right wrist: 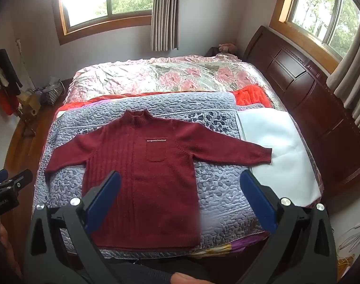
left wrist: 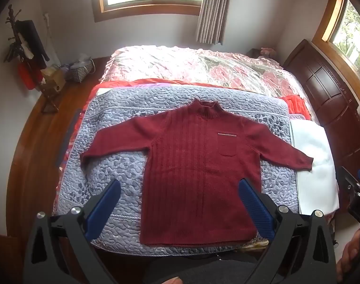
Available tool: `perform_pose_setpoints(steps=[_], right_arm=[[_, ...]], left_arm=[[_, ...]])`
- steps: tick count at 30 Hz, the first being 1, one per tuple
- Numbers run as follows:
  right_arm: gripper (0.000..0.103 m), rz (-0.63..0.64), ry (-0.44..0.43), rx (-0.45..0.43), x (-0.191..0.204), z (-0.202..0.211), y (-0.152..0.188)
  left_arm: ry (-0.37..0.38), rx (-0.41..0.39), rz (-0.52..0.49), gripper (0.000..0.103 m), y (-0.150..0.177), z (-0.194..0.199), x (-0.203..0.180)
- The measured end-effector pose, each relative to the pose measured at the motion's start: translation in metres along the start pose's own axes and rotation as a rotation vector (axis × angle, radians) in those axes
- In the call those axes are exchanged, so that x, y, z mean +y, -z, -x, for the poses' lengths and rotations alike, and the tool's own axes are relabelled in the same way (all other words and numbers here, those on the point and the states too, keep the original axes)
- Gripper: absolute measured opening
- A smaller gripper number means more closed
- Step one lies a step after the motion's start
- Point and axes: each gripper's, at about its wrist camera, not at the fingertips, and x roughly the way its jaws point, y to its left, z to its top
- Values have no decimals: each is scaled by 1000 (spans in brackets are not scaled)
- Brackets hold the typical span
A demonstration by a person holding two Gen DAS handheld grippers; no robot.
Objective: Fold small clothes
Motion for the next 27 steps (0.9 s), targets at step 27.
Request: perform_pose_setpoints(steps=[27], right_arm=[[100,2,8,-12,-1,1,3]], left_arm=[[3,-3,5,99,1,5,0]])
